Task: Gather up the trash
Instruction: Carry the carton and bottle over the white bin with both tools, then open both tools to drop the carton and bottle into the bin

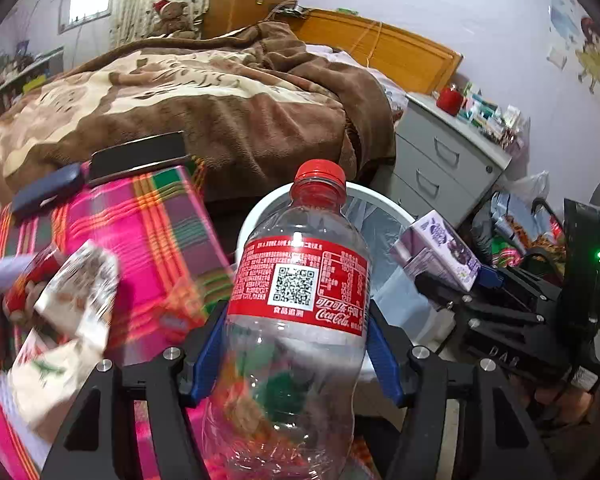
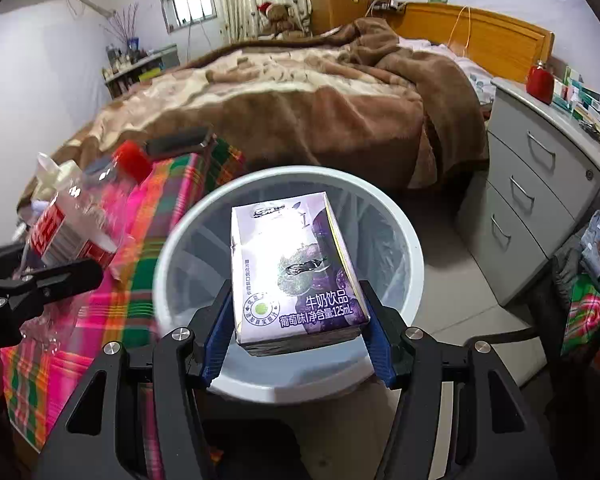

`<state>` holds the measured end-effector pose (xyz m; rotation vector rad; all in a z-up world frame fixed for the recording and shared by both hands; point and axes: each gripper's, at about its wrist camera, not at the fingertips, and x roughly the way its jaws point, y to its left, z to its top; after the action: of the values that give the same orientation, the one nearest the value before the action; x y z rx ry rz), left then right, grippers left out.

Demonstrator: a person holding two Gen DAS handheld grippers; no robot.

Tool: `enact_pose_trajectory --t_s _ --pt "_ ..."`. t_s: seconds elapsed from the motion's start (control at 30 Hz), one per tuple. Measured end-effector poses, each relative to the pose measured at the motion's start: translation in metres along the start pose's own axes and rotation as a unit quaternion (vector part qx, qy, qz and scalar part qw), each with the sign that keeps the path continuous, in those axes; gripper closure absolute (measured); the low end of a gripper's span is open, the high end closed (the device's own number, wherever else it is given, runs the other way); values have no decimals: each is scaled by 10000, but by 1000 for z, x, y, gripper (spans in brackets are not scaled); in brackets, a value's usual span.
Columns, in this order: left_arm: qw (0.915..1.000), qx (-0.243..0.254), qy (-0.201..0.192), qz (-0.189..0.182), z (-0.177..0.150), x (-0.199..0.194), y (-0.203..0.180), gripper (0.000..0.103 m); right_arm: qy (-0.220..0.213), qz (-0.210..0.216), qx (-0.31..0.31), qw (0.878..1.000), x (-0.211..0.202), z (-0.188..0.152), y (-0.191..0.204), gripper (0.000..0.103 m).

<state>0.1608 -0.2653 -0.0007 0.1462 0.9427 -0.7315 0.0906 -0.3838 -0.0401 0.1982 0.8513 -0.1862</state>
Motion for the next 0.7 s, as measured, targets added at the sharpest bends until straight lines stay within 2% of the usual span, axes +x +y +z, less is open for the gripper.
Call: enact_pose_trajectory --t_s 0.37,0.5,0.7 --pt "9986 -218 468 -114 33 76 -9 39 458 -18 191 9988 32 6 -29 43" --pt "9983 -309 340 -369 39 80 -10 35 443 15 183 9988 31 5 -31 41" --pt "9984 -352 216 -374 36 69 -6 33 283 -26 250 9993 22 3 -32 41"
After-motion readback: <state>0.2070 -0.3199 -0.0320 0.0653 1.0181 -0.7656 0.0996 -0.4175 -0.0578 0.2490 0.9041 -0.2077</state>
